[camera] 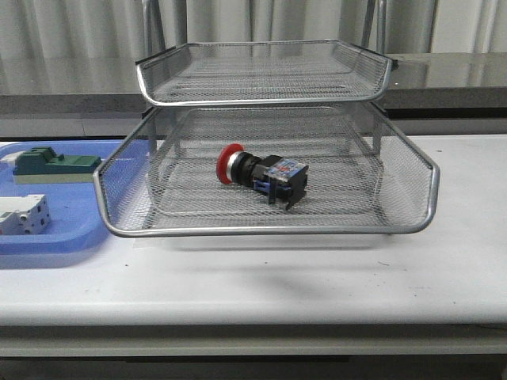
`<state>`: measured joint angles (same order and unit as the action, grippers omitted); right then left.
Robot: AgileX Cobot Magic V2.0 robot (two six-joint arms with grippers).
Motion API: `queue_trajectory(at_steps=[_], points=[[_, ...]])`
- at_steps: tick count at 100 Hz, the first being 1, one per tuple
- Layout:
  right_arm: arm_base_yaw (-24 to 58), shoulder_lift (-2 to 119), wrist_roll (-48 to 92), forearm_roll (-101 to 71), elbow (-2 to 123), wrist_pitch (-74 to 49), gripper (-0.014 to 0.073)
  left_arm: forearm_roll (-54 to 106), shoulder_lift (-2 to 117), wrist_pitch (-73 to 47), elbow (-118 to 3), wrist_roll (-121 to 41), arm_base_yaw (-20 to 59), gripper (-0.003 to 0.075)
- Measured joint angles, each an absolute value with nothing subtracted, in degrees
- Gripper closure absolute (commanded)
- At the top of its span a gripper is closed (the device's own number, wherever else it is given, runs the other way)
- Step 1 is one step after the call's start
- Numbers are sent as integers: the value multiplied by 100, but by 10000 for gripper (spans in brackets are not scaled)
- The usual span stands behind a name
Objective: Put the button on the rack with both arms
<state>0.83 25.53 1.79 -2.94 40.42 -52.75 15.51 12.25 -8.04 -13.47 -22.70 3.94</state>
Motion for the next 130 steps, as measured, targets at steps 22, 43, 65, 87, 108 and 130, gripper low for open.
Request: queue_trajectory(at_steps=[22, 43, 65, 87, 108, 130], points=[[83, 2683, 596, -513, 4042, -5275, 664, 1551, 1225, -804, -1347, -2270, 394, 740], [83, 3520, 1751, -1499, 4042, -5275, 663, 1551, 1225, -804, -1347, -2270, 394, 740], [83, 4657, 3377, -2980, 4042, -5150, 663, 1551, 1225, -804, -1347, -2270, 394, 740], [267, 5574, 4786, -3801, 4042, -4994, 661, 1551, 1225, -794, -1347, -2270, 394, 740], [1196, 6187, 5693, -3891, 4042, -4715, 661, 1551, 1225, -794, -1347, -2270, 394, 740], [2275, 6794, 5880, -3831, 4042, -3965, 661, 1551, 1225, -794, -1347, -2270, 394, 740]])
